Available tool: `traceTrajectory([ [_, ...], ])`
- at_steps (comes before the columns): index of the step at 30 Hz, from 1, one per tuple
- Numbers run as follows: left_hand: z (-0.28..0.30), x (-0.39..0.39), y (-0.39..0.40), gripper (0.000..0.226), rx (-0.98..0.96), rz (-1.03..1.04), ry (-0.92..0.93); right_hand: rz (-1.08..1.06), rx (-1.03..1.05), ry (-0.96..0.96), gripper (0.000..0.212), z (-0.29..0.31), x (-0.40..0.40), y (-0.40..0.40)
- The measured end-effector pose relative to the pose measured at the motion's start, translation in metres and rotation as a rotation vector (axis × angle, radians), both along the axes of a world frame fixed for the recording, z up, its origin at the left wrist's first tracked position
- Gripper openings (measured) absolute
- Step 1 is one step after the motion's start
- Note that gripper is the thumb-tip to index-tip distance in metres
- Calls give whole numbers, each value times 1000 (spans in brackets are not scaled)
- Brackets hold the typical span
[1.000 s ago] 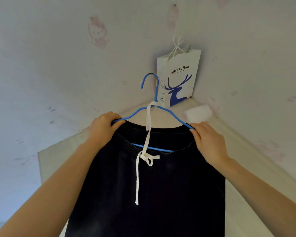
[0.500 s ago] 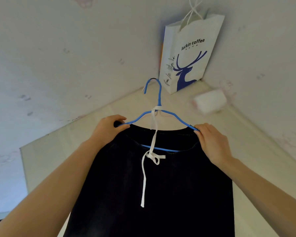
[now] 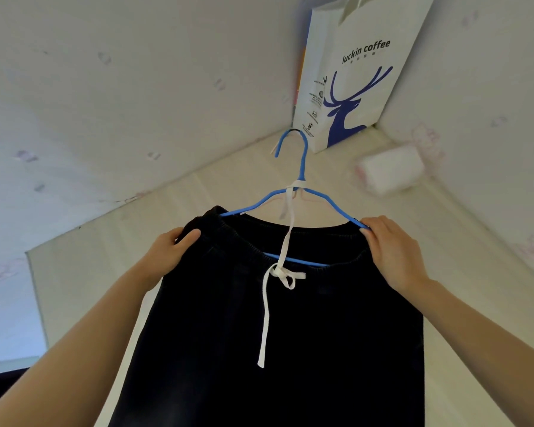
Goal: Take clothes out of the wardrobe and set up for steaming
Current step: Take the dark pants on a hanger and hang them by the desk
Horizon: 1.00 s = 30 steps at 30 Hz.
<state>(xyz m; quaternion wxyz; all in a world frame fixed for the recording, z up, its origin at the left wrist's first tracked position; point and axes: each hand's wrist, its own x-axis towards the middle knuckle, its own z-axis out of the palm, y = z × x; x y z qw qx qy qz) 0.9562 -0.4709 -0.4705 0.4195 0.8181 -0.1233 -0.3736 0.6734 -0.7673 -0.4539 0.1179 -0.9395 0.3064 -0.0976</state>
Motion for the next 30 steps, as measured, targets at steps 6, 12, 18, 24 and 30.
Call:
traceTrajectory([
  [6,2,3,-15,19,-66,183,-58,-39,31,3,25,-1,9,-2],
  [12,17,36,-37,22,-121,337,-181,-28,70,-62,26,10,43,-14],
  [18,43,85,-73,21,-181,337,-239,-5,27,-153,28,26,91,-46],
  [24,31,111,-101,24,-155,319,-239,-36,-17,-88,29,19,115,-70],
  [30,-6,114,-102,33,71,216,-440,-38,30,-3,30,-17,123,-76],
])
